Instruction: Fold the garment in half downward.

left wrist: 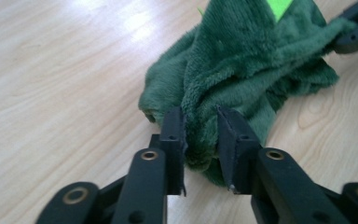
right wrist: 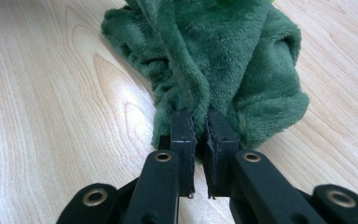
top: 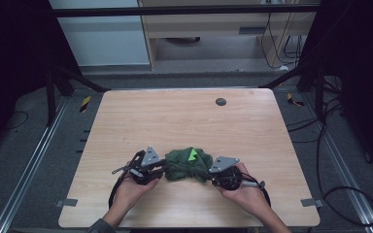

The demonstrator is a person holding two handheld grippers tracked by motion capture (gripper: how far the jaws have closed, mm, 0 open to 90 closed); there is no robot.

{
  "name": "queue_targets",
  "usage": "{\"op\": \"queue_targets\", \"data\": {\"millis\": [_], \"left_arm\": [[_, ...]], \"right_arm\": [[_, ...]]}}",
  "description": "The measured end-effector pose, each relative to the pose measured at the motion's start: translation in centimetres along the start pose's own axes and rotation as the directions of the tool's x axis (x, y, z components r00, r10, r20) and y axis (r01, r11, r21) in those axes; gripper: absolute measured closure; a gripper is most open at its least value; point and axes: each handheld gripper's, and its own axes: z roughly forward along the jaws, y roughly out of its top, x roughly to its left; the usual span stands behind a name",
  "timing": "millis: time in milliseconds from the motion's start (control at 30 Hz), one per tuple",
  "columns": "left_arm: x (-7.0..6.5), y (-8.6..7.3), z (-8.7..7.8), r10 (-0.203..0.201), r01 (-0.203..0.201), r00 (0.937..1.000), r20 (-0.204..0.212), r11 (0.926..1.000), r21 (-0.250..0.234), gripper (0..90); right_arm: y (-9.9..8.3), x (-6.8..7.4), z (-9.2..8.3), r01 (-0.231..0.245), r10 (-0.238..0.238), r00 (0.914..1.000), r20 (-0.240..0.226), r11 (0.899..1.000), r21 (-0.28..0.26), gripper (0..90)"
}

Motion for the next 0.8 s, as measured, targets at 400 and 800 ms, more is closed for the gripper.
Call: {"op": "queue_targets", "data": {"millis": [400, 800], "left_arm": [[0.2, 1.2, 0.8, 0.026, -0.027, 0.9995, 0.019, 0.9993, 0.024, 71.1], [-0.3, 0.5, 1.0, 0.042, -0.043, 0.9985, 0.036, 0.998, 0.045, 88.8]], "right_arm": [[-0.1, 0.0, -0.2, -0.005, 0.005, 1.0, -0.003, 1.0, 0.0, 82.4], [-0.1, 0.4, -0.1, 0.001, -0.001, 1.0, -0.001, 1.0, -0.01, 81.3]]}}
